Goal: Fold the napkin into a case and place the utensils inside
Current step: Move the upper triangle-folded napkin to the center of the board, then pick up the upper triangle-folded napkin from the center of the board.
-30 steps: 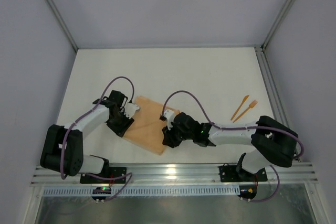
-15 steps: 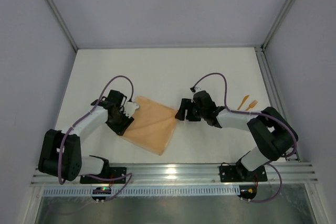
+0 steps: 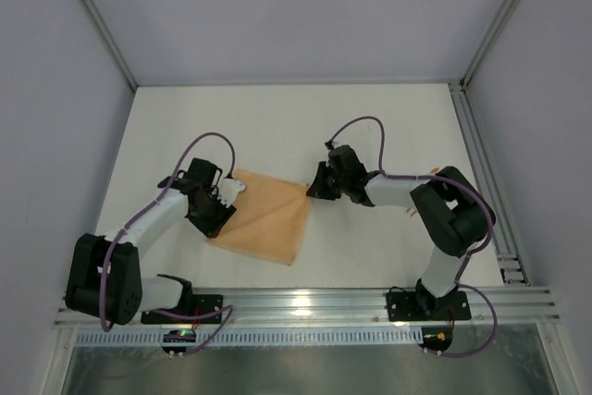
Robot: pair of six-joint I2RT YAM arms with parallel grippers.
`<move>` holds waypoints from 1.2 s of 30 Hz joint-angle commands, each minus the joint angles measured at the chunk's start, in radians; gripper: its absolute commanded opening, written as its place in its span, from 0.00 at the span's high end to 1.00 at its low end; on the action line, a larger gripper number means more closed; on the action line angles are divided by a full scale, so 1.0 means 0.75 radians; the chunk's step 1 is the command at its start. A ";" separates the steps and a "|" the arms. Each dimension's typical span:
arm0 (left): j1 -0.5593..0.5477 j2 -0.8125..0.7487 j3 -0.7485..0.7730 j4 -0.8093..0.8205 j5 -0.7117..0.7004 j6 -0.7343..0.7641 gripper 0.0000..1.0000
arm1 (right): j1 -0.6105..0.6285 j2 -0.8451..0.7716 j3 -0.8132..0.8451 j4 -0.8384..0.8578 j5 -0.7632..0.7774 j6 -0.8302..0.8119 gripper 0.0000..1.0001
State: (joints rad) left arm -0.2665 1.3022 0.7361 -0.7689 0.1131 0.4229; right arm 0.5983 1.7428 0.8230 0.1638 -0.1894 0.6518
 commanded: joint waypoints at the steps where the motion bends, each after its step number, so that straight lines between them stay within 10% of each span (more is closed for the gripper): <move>1: -0.003 -0.071 0.019 0.013 0.019 0.015 0.52 | -0.049 0.093 0.189 -0.010 0.028 -0.030 0.92; 8: -0.007 -0.235 0.070 0.041 0.050 0.068 0.42 | -0.076 0.308 0.504 -0.089 0.009 -0.059 0.91; 14: -0.121 -0.241 0.107 0.021 0.046 0.160 0.25 | -0.110 0.323 0.670 -0.210 -0.034 -0.098 0.49; 21: -0.569 -0.180 0.076 -0.089 -0.253 0.334 0.19 | -0.111 -0.081 0.229 -0.139 -0.048 -0.070 0.37; 27: -0.606 -0.178 -0.112 0.018 -0.435 0.700 0.20 | -0.109 -0.339 -0.160 0.006 -0.218 0.017 0.36; 36: -0.620 -0.010 -0.186 0.182 -0.474 0.704 0.27 | -0.059 -0.438 -0.340 -0.022 -0.259 0.051 0.36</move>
State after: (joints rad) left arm -0.7242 1.2842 0.6144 -0.7120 -0.1993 0.9161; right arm 0.5358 1.4349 0.5934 0.1169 -0.3641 0.6617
